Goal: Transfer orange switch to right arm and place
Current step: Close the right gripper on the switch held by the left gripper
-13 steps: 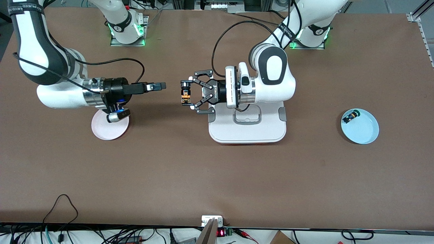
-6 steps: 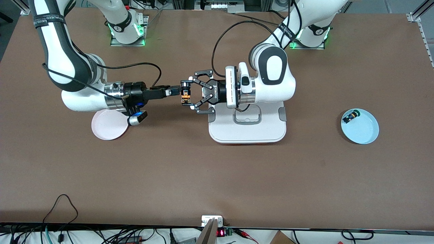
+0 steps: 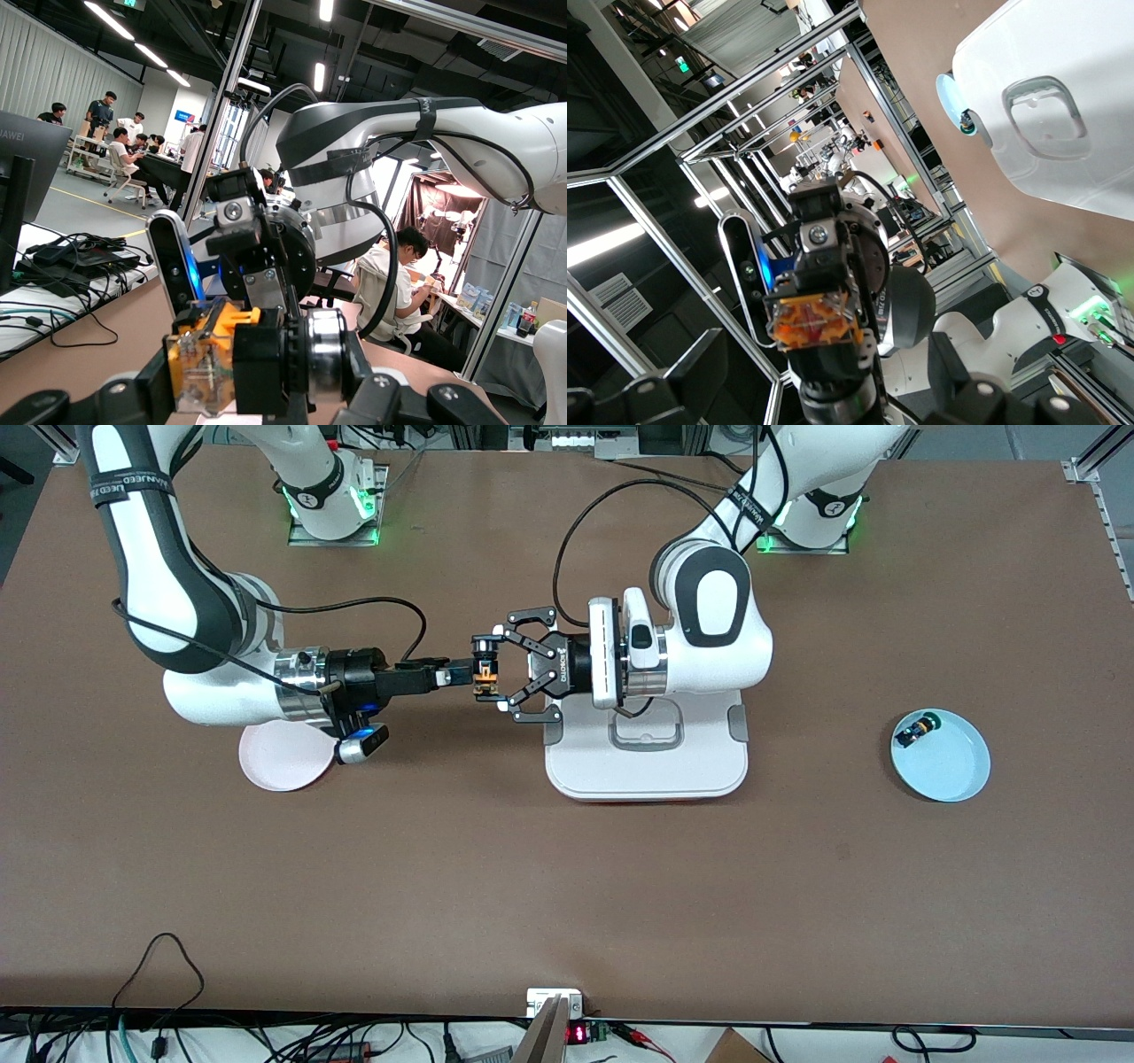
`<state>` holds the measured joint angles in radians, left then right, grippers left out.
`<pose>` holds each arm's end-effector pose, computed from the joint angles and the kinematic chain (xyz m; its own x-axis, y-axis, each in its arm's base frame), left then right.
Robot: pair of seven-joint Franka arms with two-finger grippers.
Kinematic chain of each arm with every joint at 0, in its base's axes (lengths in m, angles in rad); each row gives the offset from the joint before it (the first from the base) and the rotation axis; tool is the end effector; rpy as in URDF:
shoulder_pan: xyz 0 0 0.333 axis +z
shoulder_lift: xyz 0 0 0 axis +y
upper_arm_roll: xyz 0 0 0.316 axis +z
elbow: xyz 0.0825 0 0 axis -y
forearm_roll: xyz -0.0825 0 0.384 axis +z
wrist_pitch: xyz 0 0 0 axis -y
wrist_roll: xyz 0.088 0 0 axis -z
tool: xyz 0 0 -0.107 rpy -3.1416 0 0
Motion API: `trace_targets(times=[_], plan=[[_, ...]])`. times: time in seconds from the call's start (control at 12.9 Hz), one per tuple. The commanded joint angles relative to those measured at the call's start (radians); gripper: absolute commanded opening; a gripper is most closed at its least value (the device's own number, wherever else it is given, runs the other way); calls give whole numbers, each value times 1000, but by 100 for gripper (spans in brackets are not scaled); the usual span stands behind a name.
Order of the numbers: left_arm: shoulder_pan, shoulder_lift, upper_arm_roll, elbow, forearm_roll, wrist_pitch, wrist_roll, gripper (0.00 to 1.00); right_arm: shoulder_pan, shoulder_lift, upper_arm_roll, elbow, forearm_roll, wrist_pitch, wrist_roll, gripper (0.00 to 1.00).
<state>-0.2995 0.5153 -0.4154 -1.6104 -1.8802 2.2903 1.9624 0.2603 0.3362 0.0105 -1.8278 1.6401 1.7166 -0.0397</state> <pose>0.5572 -0.4487 0.3986 0.3212 0.0460 0.9459 -0.9427 -0.0794 0.3240 0.5876 0.2588 0.4061 0.8448 0.0828 -0.5287 -0.5236 -0.0761 -0.8486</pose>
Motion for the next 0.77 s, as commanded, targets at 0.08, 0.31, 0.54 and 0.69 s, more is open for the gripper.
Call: trace_targets(times=[0.08, 0.31, 0.54, 0.69], plan=[[-4, -18, 4, -3, -31, 11, 26, 22, 30, 24, 0, 38, 27, 20, 17, 100], [-3, -18, 4, -3, -31, 9, 26, 22, 28, 36, 0, 38, 24, 18, -8, 74], [-3, -20, 4, -2, -31, 9, 15, 22, 16, 37, 0, 58, 24, 17, -20, 18], [-3, -24, 4, -3, -31, 9, 15, 22, 16, 38, -1, 58, 24, 17, -19, 11]])
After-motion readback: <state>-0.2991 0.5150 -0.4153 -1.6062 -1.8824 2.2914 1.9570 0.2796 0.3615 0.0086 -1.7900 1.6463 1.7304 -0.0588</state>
